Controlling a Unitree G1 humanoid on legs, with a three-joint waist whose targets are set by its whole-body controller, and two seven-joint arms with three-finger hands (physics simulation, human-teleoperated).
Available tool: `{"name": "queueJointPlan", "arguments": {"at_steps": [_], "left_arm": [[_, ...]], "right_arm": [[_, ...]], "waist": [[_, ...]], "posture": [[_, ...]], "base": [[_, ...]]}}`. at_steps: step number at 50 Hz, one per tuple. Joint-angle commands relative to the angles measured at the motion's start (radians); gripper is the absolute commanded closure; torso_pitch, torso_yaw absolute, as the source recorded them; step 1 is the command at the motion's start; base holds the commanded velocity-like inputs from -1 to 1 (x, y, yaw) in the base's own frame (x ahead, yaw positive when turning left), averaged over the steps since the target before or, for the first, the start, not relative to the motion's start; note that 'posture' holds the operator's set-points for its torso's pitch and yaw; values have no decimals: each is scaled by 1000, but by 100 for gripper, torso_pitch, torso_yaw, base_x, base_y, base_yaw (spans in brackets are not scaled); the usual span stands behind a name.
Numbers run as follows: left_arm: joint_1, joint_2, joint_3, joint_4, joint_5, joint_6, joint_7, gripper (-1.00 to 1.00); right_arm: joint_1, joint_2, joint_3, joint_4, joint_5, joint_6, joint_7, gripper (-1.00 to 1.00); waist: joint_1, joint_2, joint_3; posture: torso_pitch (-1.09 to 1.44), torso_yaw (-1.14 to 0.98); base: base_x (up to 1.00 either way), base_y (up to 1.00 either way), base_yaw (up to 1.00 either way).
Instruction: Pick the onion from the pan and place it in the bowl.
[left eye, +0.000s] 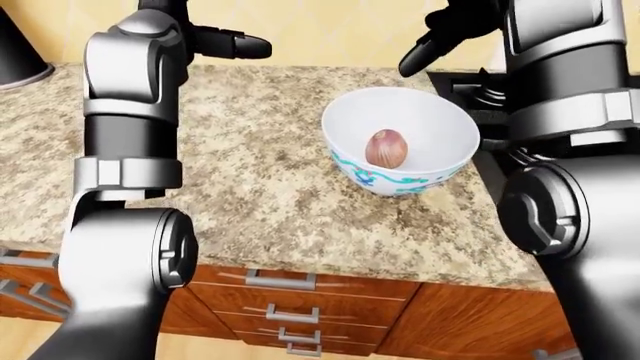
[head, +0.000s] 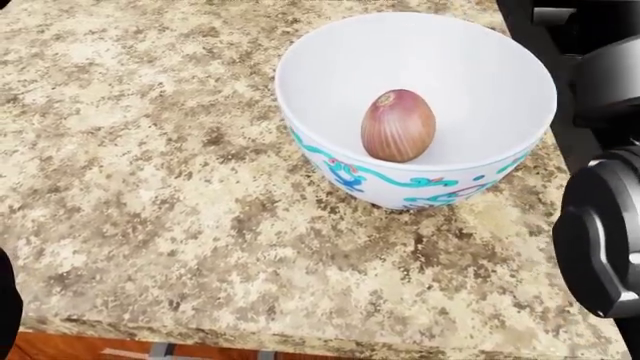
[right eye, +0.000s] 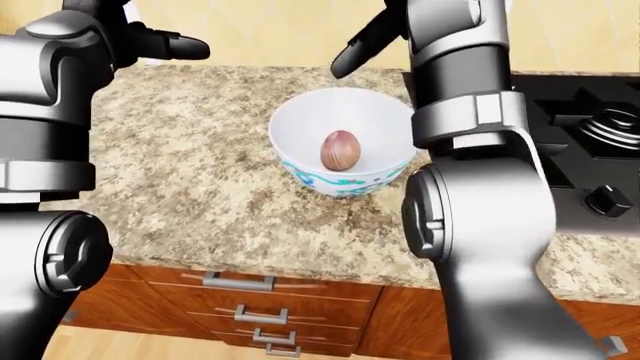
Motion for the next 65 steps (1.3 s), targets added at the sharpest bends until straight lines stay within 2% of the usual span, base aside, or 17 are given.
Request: {"name": "queueJointPlan", "arguments": {"at_steps": [1,10,13,20,27,41,56,65], "left_arm": [[-42,15,6,-35,3,-29,5,-100],[-34,8,5,-34,1,-37,9,-100],[-27,5,5,-36,0,-39,10,-100],[-29,6,6,-41,-7,-31,11,-100],[-27,4,6,-31,-11,-39,12,-100],[-28,-7,2,-28,-14,-41,20,-100],[-31,-14,0,-35,-14,-36,26,-100],[-53,-16,-3,-40,-13,-18,26,-100]], "right_arm": [[-41,-19,3,-18,64,-23,-78,-100],[-25,-53,4,-5,223,-24,-219,-100],[-17,-58,-19,5,289,-36,-279,-100],[-1,-76,-35,25,420,-72,-398,-100],[27,-89,-27,23,514,-92,-452,-100],[119,-109,-24,-40,641,-117,-497,-100],[127,-131,-8,-72,664,-86,-491,-100],[96,-144,-2,-86,653,-55,-477,-100]], "waist": [[1,0,-34],[7,-8,-34],[8,-10,-35],[10,-14,-37],[12,-18,-38],[15,-25,-41],[14,-27,-42],[15,-28,-40]], "posture": [[0,0],[0,0],[0,0],[0,0],[0,0],[0,0],[0,0],[0,0]], "base": [[0,0,0],[0,0,0],[0,0,0],[0,0,0],[0,0,0],[0,0,0],[0,0,0],[0,0,0]]}}
